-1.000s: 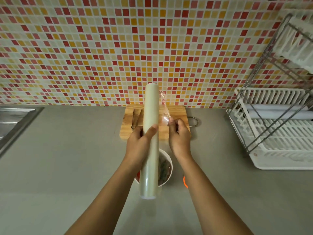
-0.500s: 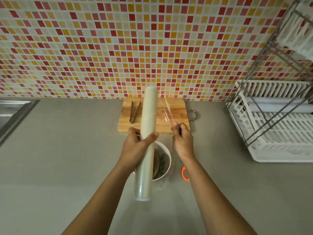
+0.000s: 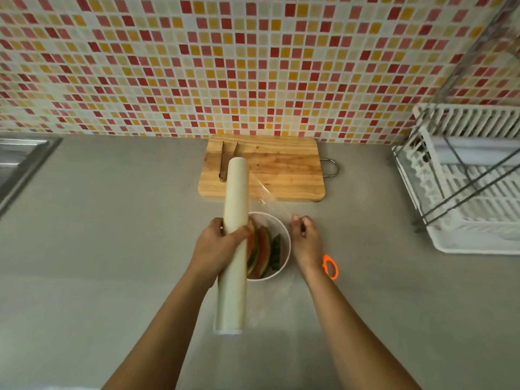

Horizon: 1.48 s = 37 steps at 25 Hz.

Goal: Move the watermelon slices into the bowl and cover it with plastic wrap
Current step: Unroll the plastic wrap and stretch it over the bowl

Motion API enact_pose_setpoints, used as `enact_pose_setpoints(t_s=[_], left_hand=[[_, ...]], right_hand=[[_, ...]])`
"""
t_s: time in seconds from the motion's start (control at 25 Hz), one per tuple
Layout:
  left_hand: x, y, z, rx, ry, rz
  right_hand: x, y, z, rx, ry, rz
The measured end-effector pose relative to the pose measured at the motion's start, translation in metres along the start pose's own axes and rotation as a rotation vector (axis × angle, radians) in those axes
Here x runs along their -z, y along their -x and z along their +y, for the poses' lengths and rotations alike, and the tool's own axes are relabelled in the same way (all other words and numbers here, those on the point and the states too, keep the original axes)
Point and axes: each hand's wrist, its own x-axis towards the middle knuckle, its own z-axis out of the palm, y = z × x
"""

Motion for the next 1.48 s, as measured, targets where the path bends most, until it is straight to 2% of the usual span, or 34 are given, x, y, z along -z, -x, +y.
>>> enact_pose_setpoints(t_s=[0.12, 0.4, 0.56, 0.68, 0.84, 1.04, 1.2, 1.32, 1.36, 1.48], left_hand=[[0.005, -0.002, -0.005, -0.064, 0.005, 0.065], [0.018, -0.009, -0.010, -0.030, 0.009, 0.002], [0.022, -0.011, -0.020, -0.073, -0.128, 0.088], [0.025, -0.018, -0.028, -0.041, -0.177, 0.122], [0.026, -0.023, -0.040, -0.004, -0.092, 0.056], [0.027, -0.022, -0.049, -0.062, 0.029, -0.010], [0.028, -0.025, -0.051, -0.035, 0.077, -0.030], [0.027, -0.025, -0.053, -0.023, 0.096, -0.044], [0.026, -0.025, -0.054, -0.022, 0.102, -0.047], [0.026, -0.026, -0.055, -0.021, 0.108, -0.053]], right_hand=[[-0.001, 0.002, 0.004, -0.022, -0.059, -0.033], [-0.005, 0.001, 0.005, -0.086, -0.110, -0.052], [-0.004, 0.001, 0.004, -0.115, -0.096, -0.080], [-0.003, 0.003, 0.004, -0.157, -0.103, -0.092], [-0.004, 0.005, 0.006, -0.203, -0.148, -0.087], [-0.015, 0.011, 0.004, -0.285, -0.359, 0.000], [-0.017, 0.007, 0.001, -0.394, -0.466, 0.024], [-0.011, 0.010, -0.005, -0.171, -0.368, 0.216], [-0.011, 0.014, -0.008, -0.089, -0.404, 0.214], [-0.015, 0.028, -0.009, 0.021, -0.495, -0.042]])
